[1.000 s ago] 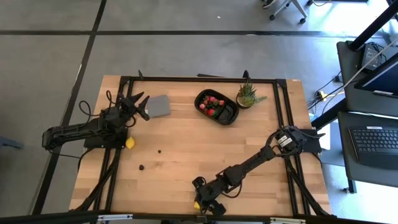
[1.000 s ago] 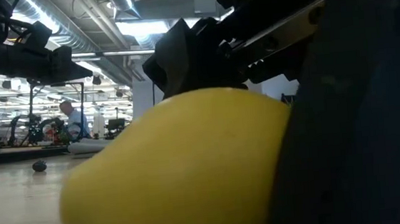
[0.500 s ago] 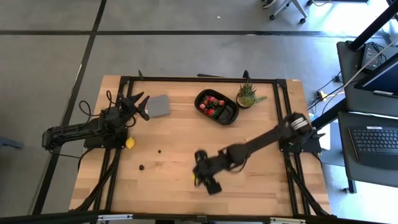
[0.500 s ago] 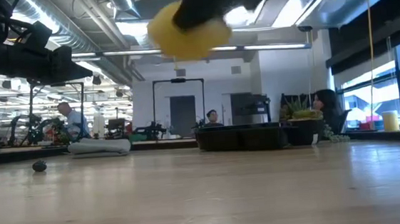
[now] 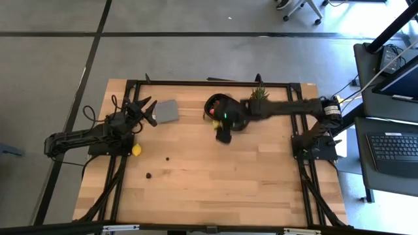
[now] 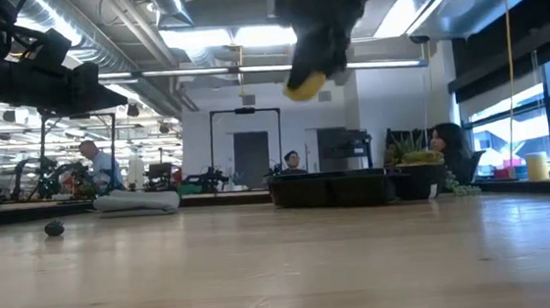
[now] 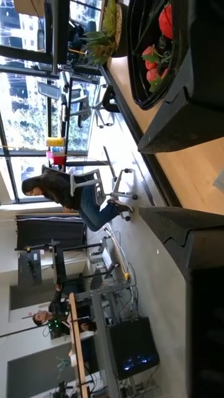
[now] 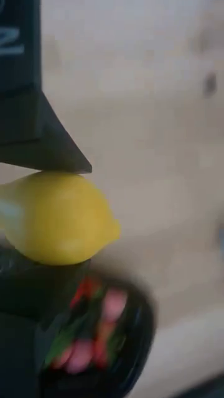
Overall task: Pick and placing Produce into tupperware
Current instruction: Put the bottom lemon into the black bin, then put the blueberry into the black bin
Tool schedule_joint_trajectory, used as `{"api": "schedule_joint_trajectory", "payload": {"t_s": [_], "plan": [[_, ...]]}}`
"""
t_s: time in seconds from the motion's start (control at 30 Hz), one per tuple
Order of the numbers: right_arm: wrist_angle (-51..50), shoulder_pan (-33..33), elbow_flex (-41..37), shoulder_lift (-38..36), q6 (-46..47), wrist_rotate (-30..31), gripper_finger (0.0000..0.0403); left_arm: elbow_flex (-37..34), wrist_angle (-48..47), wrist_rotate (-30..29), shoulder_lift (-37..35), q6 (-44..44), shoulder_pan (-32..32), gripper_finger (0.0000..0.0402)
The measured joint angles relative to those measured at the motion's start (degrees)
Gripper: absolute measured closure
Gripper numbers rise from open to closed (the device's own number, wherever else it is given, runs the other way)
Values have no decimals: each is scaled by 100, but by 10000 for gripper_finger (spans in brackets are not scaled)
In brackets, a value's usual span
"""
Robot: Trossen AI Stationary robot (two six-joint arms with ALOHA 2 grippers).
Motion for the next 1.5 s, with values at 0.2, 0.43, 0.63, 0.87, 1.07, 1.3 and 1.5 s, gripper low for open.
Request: {"api": "schedule_joint_trajectory", "payload": {"t_s": [0.2, 0.43, 0.63, 0.87, 1.07, 1.3, 1.5], "plan": [[-623, -1121, -2, 76, 17, 0, 187, 0, 12, 1, -2, 1, 0, 261], [-1073, -1614, -322, 74, 70, -270, 191, 0, -56, 1, -2, 2, 0, 261], [-654, -1637, -1246, 78, 237, -328, 184, 0, -58, 1, -2, 2, 0, 261], [501, -1663, -1953, 79, 168, -317, 175, 0, -27, 1, -2, 2, 1, 261], [560, -1667, -2031, 78, -46, -310, 177, 0, 10, 1, -2, -2, 1, 261], [508, -1667, -2026, 78, -146, -311, 166, 0, 10, 1, -2, 2, 0, 261], [512, -1667, -2026, 78, -152, -320, 137, 0, 10, 1, -2, 0, 1, 261]]}}
